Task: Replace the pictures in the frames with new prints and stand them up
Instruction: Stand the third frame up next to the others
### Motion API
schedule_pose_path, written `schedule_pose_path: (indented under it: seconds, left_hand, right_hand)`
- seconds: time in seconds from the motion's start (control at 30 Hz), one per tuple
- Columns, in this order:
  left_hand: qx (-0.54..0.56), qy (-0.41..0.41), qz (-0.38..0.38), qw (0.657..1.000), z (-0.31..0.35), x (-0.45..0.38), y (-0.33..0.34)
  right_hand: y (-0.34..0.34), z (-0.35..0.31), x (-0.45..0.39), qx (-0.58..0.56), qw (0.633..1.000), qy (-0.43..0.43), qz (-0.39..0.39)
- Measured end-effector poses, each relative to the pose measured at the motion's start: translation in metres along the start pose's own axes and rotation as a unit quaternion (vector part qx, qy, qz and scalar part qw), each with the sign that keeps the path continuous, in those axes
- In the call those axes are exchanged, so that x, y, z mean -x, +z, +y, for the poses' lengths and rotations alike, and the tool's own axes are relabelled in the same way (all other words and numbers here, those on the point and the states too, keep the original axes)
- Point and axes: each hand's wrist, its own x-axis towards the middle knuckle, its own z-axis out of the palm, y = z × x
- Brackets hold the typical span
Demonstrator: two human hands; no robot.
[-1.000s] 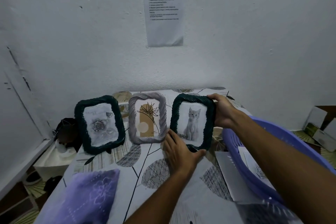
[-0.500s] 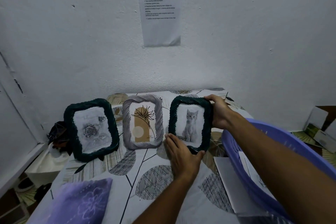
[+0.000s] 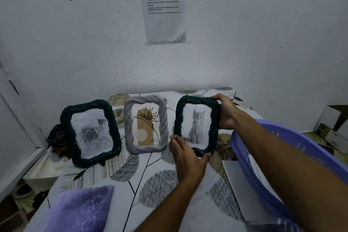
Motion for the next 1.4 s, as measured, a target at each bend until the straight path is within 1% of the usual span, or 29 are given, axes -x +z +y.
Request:
schedule_pose_path:
  seconds: [0.73,0.83,1.0,1.1,1.4]
  left_hand:
    - [0.003,0.030,0.005,1.000,-0.007,0.002,-0.002]
    - [-0.001,0.027,0.006,1.000,-0.007,0.002,-0.002]
    - [-0.002,0.031,0.008,0.999,-0.007,0.002,-0.002]
    - [-0.001,0.034,0.009,0.999,-0.008,0.002,-0.001]
    - [-0.001,0.033,0.013,0.999,-0.008,0.003,-0.001]
  right_hand:
    - [0.000,0.004,-0.004,-0.009,1.000,-0.005,0.022]
    - [0.002,0.003,-0.004,0.010,0.999,-0.002,0.039]
    - [0.008,0.001,0.001,0.080,0.993,-0.006,0.091]
    - [0.009,0.000,0.001,0.094,0.990,-0.011,0.106]
    - [0.008,0.000,0.000,0.090,0.990,-0.007,0.106]
